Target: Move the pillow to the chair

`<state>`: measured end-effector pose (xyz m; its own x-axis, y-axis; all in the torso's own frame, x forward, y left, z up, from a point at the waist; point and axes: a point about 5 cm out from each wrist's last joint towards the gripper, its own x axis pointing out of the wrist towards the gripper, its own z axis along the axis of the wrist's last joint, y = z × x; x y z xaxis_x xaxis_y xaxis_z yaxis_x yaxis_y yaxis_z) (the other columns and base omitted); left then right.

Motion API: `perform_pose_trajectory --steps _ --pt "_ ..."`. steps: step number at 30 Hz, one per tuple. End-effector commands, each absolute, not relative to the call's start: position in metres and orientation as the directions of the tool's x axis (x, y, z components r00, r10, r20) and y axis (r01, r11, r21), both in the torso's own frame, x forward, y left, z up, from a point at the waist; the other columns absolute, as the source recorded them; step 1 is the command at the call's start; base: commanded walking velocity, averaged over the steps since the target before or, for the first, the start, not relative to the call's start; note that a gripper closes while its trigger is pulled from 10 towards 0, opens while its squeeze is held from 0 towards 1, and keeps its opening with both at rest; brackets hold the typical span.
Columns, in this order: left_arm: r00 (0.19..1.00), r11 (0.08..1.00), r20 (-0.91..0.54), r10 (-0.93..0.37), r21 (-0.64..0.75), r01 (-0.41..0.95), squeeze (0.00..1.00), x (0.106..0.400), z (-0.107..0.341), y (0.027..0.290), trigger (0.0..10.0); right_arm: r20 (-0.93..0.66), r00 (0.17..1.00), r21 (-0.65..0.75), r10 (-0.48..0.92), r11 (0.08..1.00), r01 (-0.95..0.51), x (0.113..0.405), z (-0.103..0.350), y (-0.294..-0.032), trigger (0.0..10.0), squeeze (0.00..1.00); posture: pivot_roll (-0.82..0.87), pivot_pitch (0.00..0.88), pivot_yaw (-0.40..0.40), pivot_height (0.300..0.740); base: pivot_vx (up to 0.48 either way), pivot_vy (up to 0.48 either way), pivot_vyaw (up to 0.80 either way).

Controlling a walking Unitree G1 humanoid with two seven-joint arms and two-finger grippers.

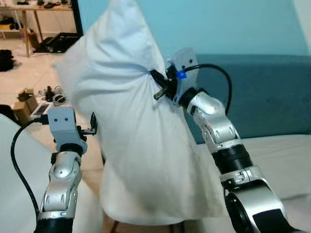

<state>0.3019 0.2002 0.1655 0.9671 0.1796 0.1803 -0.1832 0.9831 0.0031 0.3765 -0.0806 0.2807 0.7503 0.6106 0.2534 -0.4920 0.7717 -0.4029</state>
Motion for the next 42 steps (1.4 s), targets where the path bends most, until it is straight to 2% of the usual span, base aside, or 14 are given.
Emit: perform_pose_trajectory --steps 1,11,16,19,21,23,24,29,34,37,42 --pt "0.969 0.982 0.165 0.183 0.005 -0.187 0.00 0.301 0.163 0.199 10.0 0.382 0.710 -0.470 0.591 0.786 -0.402 0.373 0.317 -0.078 10.0 0.00 -0.01 0.000 -0.082 0.740 0.000 0.000 0.00" --pt "0.968 0.982 0.164 0.188 -0.005 -0.190 0.00 0.300 0.163 0.198 10.0 0.371 0.739 -0.550 0.562 0.774 -0.313 0.381 0.329 -0.076 10.0 0.00 -0.01 0.000 -0.091 0.740 0.000 0.000 0.00" --pt "0.971 0.988 0.180 0.157 -0.034 -0.154 0.00 0.300 0.165 0.195 10.0 0.393 0.771 -0.594 0.501 0.778 -0.203 0.388 0.340 -0.084 10.0 0.00 0.00 0.000 -0.098 0.725 0.000 0.000 0.00" --pt "0.975 0.993 0.186 0.121 -0.010 -0.122 0.00 0.300 0.167 0.190 10.0 0.427 0.783 -0.738 0.452 0.675 0.013 0.394 0.355 -0.098 10.0 0.00 0.00 0.000 -0.104 0.710 0.000 0.000 0.00" --pt "0.976 0.992 0.180 0.122 -0.011 -0.122 0.00 0.299 0.166 0.191 10.0 0.433 0.770 -0.784 0.469 0.618 0.065 0.393 0.359 -0.100 10.0 0.00 0.00 0.000 -0.105 0.700 0.000 0.000 0.00" --pt "0.977 0.993 0.173 0.121 -0.009 -0.122 0.00 0.298 0.164 0.191 10.0 0.415 0.760 -0.804 0.501 0.593 0.047 0.392 0.354 -0.095 10.0 0.00 0.00 0.000 -0.107 0.695 0.000 0.000 0.00" --pt "0.981 0.993 0.153 0.118 -0.005 -0.119 0.00 0.294 0.160 0.192 10.0 0.331 0.736 -0.847 0.591 0.530 -0.045 0.388 0.331 -0.078 10.0 0.00 0.00 0.000 -0.107 0.685 0.000 0.000 0.00" --pt "0.985 0.993 0.131 0.116 -0.001 -0.117 0.00 0.288 0.154 0.191 10.0 0.226 0.713 -0.859 0.664 0.482 -0.176 0.381 0.296 -0.064 10.0 0.00 0.00 0.000 -0.104 0.665 0.000 0.000 0.00" --pt "0.986 0.993 0.123 0.115 -0.001 -0.116 0.00 0.285 0.152 0.191 10.0 0.198 0.732 -0.845 0.652 0.491 -0.209 0.382 0.283 -0.066 10.0 0.00 0.00 0.000 -0.100 0.650 0.000 0.000 0.00" --pt "0.985 0.993 0.131 0.113 0.007 -0.115 0.00 0.286 0.156 0.196 10.0 0.224 0.780 -0.820 0.584 0.546 -0.173 0.393 0.285 -0.081 10.0 0.00 -0.01 0.000 -0.100 0.635 0.000 0.000 0.00" --pt "0.982 0.991 0.141 0.125 0.019 -0.129 0.00 0.288 0.160 0.204 10.0 0.211 0.804 -0.814 0.556 0.555 -0.170 0.397 0.281 -0.090 10.0 0.00 0.00 0.000 -0.104 0.620 0.000 0.000 0.00"
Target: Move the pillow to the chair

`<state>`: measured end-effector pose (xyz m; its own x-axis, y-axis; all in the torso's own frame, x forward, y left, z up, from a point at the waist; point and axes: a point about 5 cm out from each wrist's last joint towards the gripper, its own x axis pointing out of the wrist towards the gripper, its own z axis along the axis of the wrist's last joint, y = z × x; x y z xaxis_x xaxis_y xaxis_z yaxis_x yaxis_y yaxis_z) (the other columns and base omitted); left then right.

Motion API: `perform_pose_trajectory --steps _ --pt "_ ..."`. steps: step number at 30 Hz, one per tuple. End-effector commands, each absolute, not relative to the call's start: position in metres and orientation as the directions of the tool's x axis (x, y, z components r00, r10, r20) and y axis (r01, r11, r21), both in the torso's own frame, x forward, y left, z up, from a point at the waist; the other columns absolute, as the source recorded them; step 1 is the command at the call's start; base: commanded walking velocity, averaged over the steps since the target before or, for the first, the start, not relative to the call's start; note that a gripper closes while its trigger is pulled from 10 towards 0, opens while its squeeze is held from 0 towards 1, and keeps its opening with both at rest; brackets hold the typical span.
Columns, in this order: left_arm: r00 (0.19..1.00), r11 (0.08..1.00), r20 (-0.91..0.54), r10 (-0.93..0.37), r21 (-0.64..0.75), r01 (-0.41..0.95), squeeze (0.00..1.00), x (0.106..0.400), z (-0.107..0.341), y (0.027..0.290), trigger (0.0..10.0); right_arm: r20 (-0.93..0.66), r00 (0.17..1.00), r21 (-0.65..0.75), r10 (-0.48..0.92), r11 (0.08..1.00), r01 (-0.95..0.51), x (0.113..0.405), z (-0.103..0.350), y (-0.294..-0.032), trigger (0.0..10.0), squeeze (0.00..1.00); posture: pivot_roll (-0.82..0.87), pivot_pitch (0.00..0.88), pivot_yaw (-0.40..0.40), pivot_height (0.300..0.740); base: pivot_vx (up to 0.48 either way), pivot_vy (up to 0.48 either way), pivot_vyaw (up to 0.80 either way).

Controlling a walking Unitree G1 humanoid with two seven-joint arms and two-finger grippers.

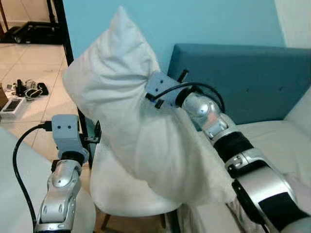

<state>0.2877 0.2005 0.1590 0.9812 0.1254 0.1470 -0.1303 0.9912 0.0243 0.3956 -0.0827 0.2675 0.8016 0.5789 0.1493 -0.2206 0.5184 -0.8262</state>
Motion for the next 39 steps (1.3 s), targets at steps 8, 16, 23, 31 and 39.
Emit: perform_pose_trajectory --steps 8,16,23,31,39 --pt "0.981 0.987 0.129 0.146 0.053 -0.154 0.00 0.284 0.161 0.216 10.0 0.105 0.864 -0.743 0.492 0.617 -0.261 0.403 0.252 -0.102 10.0 0.00 0.01 0.000 -0.102 0.590 0.000 0.000 0.00" --pt "0.982 0.985 0.120 0.149 0.068 -0.158 0.00 0.283 0.161 0.220 10.0 0.119 0.902 -0.769 0.415 0.613 -0.180 0.411 0.258 -0.113 10.0 0.00 0.02 0.000 -0.106 0.560 0.000 0.000 0.00" --pt "0.983 0.986 0.117 0.144 0.067 -0.152 0.00 0.283 0.160 0.218 10.0 0.142 0.908 -0.744 0.394 0.648 -0.165 0.413 0.264 -0.114 10.0 0.00 0.02 0.000 -0.108 0.545 0.000 0.000 0.00" --pt "0.985 0.989 0.119 0.129 0.055 -0.136 0.00 0.283 0.162 0.213 10.0 0.175 0.945 -0.718 0.277 0.692 -0.069 0.421 0.280 -0.132 10.0 0.00 0.02 0.000 -0.118 0.520 0.000 0.000 0.00" --pt "0.984 0.990 0.128 0.126 0.045 -0.132 0.00 0.282 0.165 0.212 10.0 0.277 0.950 -0.724 0.142 0.681 0.109 0.424 0.318 -0.157 10.0 0.00 0.02 0.000 -0.131 0.505 0.000 0.000 0.00"
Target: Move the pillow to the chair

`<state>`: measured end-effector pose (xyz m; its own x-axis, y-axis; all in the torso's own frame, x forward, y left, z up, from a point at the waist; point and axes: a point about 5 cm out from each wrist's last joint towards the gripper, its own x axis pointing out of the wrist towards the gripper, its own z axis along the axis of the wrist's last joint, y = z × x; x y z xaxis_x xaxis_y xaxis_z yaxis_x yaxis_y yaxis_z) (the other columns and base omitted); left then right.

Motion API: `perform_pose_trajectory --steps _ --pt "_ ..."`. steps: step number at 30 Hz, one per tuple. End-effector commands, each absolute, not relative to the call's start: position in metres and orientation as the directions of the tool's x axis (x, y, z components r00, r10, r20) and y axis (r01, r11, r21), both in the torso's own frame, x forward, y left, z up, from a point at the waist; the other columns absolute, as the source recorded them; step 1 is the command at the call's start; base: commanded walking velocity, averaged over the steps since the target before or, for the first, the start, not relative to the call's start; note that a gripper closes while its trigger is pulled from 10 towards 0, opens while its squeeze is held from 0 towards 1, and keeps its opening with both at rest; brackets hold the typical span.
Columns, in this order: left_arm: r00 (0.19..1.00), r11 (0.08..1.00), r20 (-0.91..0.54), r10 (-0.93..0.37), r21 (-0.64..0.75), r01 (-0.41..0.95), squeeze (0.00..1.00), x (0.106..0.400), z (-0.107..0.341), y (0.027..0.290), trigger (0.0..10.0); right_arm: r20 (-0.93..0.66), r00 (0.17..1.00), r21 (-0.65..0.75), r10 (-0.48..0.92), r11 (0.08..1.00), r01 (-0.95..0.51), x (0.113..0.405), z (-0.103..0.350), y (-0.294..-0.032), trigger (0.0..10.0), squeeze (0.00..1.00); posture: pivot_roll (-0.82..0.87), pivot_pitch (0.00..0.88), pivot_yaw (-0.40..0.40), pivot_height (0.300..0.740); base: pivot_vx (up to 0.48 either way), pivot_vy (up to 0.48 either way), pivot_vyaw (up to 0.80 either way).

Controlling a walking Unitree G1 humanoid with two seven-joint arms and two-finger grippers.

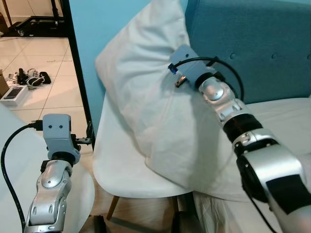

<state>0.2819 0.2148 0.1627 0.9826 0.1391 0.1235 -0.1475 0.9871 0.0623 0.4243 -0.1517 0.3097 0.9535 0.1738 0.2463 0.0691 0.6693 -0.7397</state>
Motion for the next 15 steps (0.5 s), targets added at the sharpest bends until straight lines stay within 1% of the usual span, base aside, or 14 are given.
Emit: perform_pose_trajectory --steps 1,2,3,4,6,7,8,9,11,12,13,14,15 --pt "0.983 0.990 0.131 0.126 0.042 -0.132 0.00 0.282 0.166 0.212 10.0 0.331 0.939 -0.724 0.089 0.662 0.192 0.423 0.337 -0.168 10.0 0.00 0.02 0.000 -0.136 0.500 0.000 0.000 0.00" --pt "0.982 0.990 0.138 0.130 0.028 -0.135 0.00 0.282 0.168 0.212 10.0 0.419 0.908 -0.718 0.009 0.615 0.325 0.418 0.367 -0.186 10.0 0.00 0.01 0.000 -0.141 0.495 0.000 0.000 0.00" --pt "0.982 0.990 0.138 0.130 0.028 -0.135 0.00 0.282 0.168 0.212 10.0 0.419 0.908 -0.718 0.009 0.615 0.325 0.418 0.367 -0.186 10.0 0.00 0.01 0.000 -0.141 0.495 0.000 0.000 0.00" --pt "0.980 0.990 0.144 0.137 0.005 -0.139 0.00 0.282 0.170 0.212 10.0 0.516 0.855 -0.691 -0.051 0.564 0.451 0.410 0.398 -0.199 10.0 0.00 0.01 0.000 -0.143 0.490 0.000 0.000 0.00" --pt "0.980 0.990 0.144 0.137 0.005 -0.139 0.00 0.282 0.170 0.212 10.0 0.516 0.855 -0.691 -0.051 0.564 0.451 0.410 0.398 -0.199 10.0 0.00 0.01 0.000 -0.143 0.490 0.000 0.000 0.00" --pt "0.979 0.990 0.150 0.141 -0.013 -0.141 0.00 0.282 0.172 0.211 10.0 0.592 0.802 -0.662 -0.085 0.517 0.543 0.402 0.422 -0.207 10.0 0.00 0.02 0.000 -0.144 0.485 0.000 0.000 0.00" --pt "0.979 0.990 0.150 0.141 -0.013 -0.141 0.00 0.282 0.172 0.211 10.0 0.592 0.802 -0.662 -0.085 0.517 0.543 0.402 0.422 -0.207 10.0 0.00 0.02 0.000 -0.144 0.485 0.000 0.000 0.00" --pt "0.977 0.990 0.158 0.142 -0.024 -0.140 0.00 0.282 0.175 0.211 10.0 0.684 0.727 -0.646 -0.068 0.406 0.646 0.392 0.449 -0.204 10.0 0.00 0.02 0.000 -0.146 0.480 0.000 0.000 0.00" --pt "0.977 0.990 0.158 0.142 -0.024 -0.140 0.00 0.282 0.175 0.211 10.0 0.684 0.727 -0.646 -0.068 0.406 0.646 0.392 0.449 -0.204 10.0 0.00 0.02 0.000 -0.146 0.480 0.000 0.000 0.00" --pt "0.976 0.990 0.163 0.141 -0.027 -0.139 0.00 0.282 0.177 0.210 10.0 0.745 0.667 -0.613 -0.025 0.369 0.699 0.384 0.469 -0.193 10.0 0.00 0.03 0.000 -0.147 0.475 0.000 0.000 0.00" --pt "0.976 0.990 0.166 0.141 -0.028 -0.139 0.00 0.281 0.179 0.210 10.0 0.771 0.627 -0.615 0.111 0.383 0.689 0.382 0.476 -0.157 10.0 0.00 0.03 0.004 -0.148 0.470 0.000 0.000 0.00" --pt "0.976 0.990 0.166 0.142 -0.025 -0.140 0.00 0.280 0.179 0.209 10.0 0.740 0.618 -0.663 0.266 0.444 0.603 0.384 0.465 -0.115 10.0 0.00 0.04 0.006 -0.149 0.465 0.000 0.000 0.00" --pt "0.976 0.990 0.166 0.142 -0.025 -0.140 0.00 0.280 0.179 0.209 10.0 0.740 0.618 -0.663 0.266 0.444 0.603 0.384 0.465 -0.115 10.0 0.00 0.04 0.006 -0.149 0.465 0.000 0.000 0.00"
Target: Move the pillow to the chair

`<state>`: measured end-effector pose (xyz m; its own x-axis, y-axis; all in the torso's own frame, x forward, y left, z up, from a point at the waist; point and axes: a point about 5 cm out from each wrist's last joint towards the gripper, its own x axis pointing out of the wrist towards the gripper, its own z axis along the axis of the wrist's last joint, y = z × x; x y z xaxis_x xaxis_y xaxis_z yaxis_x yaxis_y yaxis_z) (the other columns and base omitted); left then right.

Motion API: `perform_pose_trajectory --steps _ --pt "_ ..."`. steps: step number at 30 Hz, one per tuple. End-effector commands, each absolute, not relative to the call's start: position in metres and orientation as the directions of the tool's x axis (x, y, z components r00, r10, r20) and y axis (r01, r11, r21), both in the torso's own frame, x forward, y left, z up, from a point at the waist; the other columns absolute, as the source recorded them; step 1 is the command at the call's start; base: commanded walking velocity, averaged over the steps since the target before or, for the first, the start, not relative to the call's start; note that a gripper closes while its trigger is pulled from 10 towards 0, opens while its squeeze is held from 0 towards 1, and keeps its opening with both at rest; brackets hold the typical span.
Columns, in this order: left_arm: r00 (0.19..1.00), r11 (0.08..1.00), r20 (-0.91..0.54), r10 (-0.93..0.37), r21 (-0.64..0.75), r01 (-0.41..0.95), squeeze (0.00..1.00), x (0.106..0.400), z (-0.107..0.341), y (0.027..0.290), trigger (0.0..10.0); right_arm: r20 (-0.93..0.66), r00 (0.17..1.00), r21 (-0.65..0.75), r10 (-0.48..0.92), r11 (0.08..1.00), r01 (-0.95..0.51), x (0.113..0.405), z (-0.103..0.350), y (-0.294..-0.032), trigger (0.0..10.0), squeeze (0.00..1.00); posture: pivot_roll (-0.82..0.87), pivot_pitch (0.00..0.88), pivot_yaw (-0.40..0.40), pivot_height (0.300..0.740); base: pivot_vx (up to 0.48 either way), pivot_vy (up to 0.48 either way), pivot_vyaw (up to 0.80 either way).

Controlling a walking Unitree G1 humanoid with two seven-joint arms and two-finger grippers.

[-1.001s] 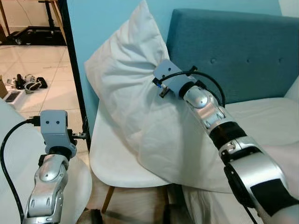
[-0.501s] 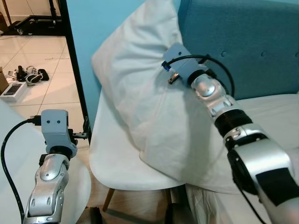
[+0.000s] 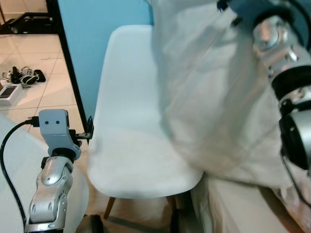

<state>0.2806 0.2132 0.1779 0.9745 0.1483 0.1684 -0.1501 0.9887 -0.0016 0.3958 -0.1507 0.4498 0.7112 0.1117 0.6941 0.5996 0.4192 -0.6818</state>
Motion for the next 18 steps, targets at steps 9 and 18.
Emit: perform_pose_trajectory --steps 9,18 --pt "0.975 0.988 0.155 0.157 -0.018 -0.157 0.00 0.276 0.177 0.213 10.0 0.364 0.649 -0.867 0.668 0.497 -0.025 0.391 0.341 -0.015 10.0 0.00 0.04 0.014 -0.150 0.435 0.000 0.000 0.00" --pt "0.977 0.987 0.143 0.160 -0.022 -0.159 0.00 0.276 0.176 0.211 10.0 0.175 0.688 -0.781 0.704 0.525 -0.338 0.398 0.295 -0.023 10.0 0.00 0.03 0.021 -0.146 0.430 0.000 0.000 0.00"
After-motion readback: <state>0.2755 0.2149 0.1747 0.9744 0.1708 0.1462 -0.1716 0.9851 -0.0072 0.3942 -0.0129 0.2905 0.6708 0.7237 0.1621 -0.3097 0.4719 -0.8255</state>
